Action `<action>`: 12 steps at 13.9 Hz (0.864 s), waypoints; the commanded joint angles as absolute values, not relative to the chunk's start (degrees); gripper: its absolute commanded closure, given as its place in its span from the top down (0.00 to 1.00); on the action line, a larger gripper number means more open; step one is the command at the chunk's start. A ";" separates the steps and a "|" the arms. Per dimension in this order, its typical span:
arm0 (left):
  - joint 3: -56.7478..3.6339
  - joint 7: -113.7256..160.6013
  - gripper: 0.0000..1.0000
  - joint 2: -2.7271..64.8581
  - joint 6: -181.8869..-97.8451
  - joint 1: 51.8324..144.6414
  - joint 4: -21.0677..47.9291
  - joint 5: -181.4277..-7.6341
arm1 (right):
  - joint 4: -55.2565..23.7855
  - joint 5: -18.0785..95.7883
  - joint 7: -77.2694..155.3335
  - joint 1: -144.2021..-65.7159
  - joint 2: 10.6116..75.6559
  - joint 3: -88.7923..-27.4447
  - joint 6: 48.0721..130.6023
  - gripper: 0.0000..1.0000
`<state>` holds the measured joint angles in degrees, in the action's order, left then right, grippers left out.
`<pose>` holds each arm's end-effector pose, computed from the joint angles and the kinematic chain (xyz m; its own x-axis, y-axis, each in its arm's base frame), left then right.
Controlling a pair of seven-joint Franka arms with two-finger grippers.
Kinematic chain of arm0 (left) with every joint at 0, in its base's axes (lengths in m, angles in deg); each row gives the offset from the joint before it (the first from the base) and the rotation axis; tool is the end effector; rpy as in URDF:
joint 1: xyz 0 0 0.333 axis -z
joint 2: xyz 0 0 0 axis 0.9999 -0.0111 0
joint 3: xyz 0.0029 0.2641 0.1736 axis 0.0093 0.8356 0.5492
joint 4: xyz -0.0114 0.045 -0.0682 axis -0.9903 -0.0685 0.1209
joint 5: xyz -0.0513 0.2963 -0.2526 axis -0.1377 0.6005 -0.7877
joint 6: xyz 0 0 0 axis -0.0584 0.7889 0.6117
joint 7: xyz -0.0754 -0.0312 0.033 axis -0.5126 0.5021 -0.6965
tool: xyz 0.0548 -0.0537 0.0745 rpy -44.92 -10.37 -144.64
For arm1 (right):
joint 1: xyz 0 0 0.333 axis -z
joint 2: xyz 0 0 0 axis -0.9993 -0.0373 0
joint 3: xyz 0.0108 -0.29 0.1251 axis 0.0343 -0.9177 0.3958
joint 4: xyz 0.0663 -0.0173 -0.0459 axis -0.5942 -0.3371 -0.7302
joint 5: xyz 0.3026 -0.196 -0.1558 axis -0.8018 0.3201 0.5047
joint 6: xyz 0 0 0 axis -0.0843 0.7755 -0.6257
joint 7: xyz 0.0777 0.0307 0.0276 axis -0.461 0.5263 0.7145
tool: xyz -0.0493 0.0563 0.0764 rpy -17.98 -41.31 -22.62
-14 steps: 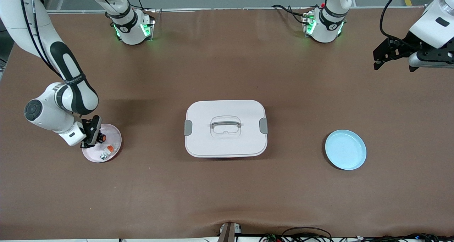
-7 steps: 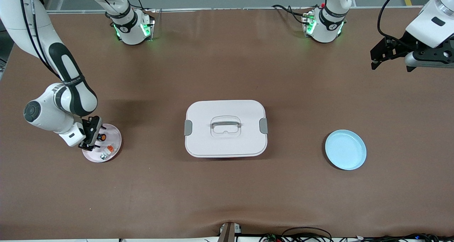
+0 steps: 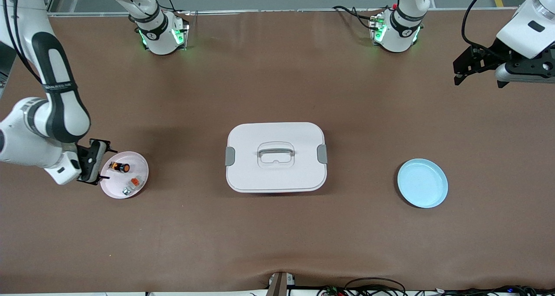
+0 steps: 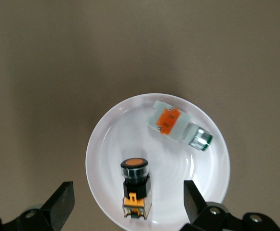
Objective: Transfer orange switch to right arm and place
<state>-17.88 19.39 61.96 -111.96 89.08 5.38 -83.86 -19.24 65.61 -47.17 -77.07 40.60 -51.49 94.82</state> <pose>0.5172 -0.0860 0.6599 0.9917 -0.1190 0.0491 -0.1169 -0.9922 -0.0425 0.6313 -0.0995 0.2902 0.2534 0.9556 0.1505 0.9629 -0.2342 -0.1343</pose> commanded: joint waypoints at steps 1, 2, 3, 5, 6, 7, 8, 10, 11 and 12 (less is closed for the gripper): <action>-18.43 19.54 1.00 62.14 -110.95 88.13 4.60 -84.84 | -13.24 69.61 -38.68 -76.35 40.23 -51.88 89.57 1.00; -18.43 19.45 1.00 62.14 -110.95 88.13 4.60 -84.84 | -11.30 71.81 -34.38 -76.35 40.32 -51.88 87.29 1.00; -18.43 19.45 1.00 62.14 -110.95 88.22 4.60 -84.84 | -9.37 72.53 -30.68 -76.17 40.32 -51.88 84.66 1.00; -18.51 19.36 1.00 62.31 -110.95 88.22 4.60 -84.92 | -8.04 72.62 -26.09 -76.08 40.41 -51.97 81.66 1.00; -18.43 19.27 1.00 62.40 -110.95 88.13 4.60 -84.92 | -8.03 72.62 -24.51 -76.08 40.67 -52.14 81.56 1.00; -18.51 19.19 1.00 62.40 -110.68 88.13 4.60 -84.92 | -8.03 72.62 -21.27 -76.08 41.37 -52.23 80.78 1.00; -18.51 19.18 1.00 62.49 -110.59 88.22 4.60 -84.92 | -8.12 72.62 -16.19 -76.08 42.50 -52.23 78.94 1.00; -18.51 19.27 1.00 62.66 -110.59 88.22 4.51 -84.92 | -8.64 72.54 -2.24 -76.26 44.88 -52.14 77.17 1.00; -18.51 19.27 1.00 62.75 -110.59 88.22 4.51 -84.92 | -8.65 72.54 4.88 -76.61 46.28 -52.05 76.12 1.00; -18.51 19.27 1.00 62.75 -110.59 88.22 4.51 -84.92 | -8.65 72.54 10.78 -77.05 47.60 -51.88 75.15 1.00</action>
<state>-17.89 19.39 62.03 -111.67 89.00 5.06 -83.86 -7.83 71.47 -0.05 -76.97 43.85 -52.74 77.36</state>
